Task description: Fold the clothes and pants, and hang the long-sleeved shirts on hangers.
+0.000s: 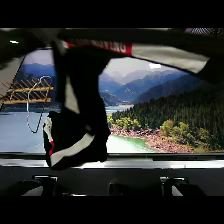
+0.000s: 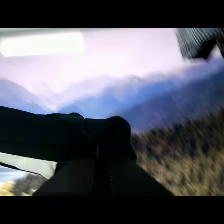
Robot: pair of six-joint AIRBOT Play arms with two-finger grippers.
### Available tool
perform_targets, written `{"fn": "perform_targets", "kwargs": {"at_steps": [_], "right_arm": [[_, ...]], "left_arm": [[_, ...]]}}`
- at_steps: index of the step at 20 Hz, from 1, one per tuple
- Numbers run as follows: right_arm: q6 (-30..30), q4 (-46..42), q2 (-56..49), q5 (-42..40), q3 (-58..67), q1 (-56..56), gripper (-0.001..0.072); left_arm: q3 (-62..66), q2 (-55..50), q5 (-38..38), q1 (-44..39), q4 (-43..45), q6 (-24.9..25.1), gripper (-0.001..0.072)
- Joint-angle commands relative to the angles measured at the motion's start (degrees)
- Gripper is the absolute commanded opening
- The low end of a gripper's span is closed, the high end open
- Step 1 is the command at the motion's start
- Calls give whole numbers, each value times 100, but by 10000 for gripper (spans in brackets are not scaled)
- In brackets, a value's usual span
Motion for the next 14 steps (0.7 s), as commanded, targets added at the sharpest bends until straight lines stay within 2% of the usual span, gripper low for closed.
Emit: {"fn": "perform_targets", "kwargs": {"at_steps": [1,3,5,7,8,9,10,12,13,14], "right_arm": [[-28,-1102,-680,490,-243,-4,42],[9,-1071,-903,111,-920,-4,42],[428,-931,-1099,-361,-1768,-4,42],[691,-433,-1252,-907,-2632,7,42],[754,-83,-1298,-1207,-3056,7,42],[793,236,-1329,-1416,-3416,9,42],[789,498,-1333,-1530,-3679,7,42],[780,702,-1331,-1502,-3967,7,42],[739,726,-1331,-1449,-4015,7,42],[693,732,-1331,-1397,-4033,7,42]], "left_arm": [[-50,-1537,640,-518,-247,57,38],[-50,-2190,605,-629,-398,52,38],[-50,-2614,317,-662,-396,52,38],[-52,-2802,-39,-597,-393,-94,48],[-50,-2802,-170,-509,-393,-260,177],[-50,-2752,-308,-382,-396,-439,406],[-50,-2645,-511,-190,-393,-662,594],[-52,-2286,-1064,330,-229,-1156,623],[-68,-2044,-1423,605,142,-1604,624],[-168,-1716,-1808,887,763,-2026,677]]}}
